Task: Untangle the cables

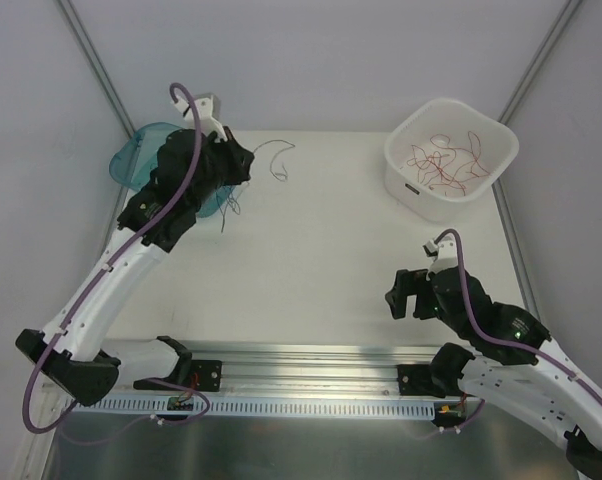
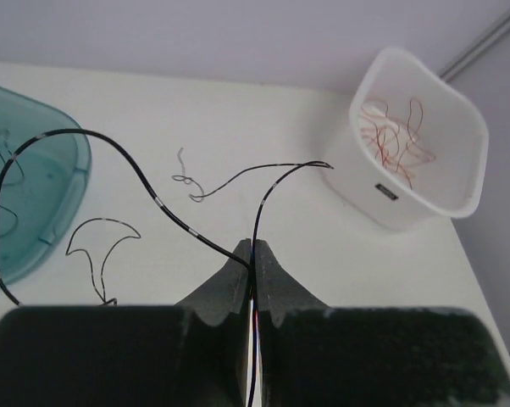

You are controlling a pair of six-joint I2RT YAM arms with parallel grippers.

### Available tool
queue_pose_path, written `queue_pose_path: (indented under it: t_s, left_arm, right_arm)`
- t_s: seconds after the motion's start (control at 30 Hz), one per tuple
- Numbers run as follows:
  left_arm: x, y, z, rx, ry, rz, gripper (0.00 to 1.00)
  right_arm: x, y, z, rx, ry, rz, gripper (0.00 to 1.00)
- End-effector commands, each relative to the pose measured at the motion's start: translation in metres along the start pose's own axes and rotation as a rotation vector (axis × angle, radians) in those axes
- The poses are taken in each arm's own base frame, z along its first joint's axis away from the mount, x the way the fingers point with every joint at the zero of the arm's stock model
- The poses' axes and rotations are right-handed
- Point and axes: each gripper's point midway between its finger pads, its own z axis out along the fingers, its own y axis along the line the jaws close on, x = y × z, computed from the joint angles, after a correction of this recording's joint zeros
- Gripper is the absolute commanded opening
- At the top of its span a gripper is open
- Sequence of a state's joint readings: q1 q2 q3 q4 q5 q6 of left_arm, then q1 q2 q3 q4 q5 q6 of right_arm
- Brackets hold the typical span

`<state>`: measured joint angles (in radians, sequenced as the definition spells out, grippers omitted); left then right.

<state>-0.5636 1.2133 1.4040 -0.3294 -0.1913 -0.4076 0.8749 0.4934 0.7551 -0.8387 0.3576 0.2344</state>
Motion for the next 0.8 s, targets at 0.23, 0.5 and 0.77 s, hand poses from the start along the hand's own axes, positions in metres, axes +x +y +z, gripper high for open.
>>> queue_pose_path:
  t_s: [0.23, 0.5, 0.77]
  left_arm:
    - [-0.112, 0.1, -0.021, -0.356, -0.212, 0.051, 0.0]
    - [-0.13, 0.176, 0.0, -0.566, -0.233, -0.031, 0.0]
    - [-0.119, 0.243, 0.039, -0.713, -0.201, -0.123, 0.0]
  right_arm:
    - [-0.008, -0.011, -0.012, 0.038, -0.027, -0.012, 1.0]
    - [-0.008, -0.011, -0.012, 0.043, -0.015, -0.024, 1.0]
    - [-0.006, -0.013, -0.009, 0.06, 0.004, -0.047, 1.0]
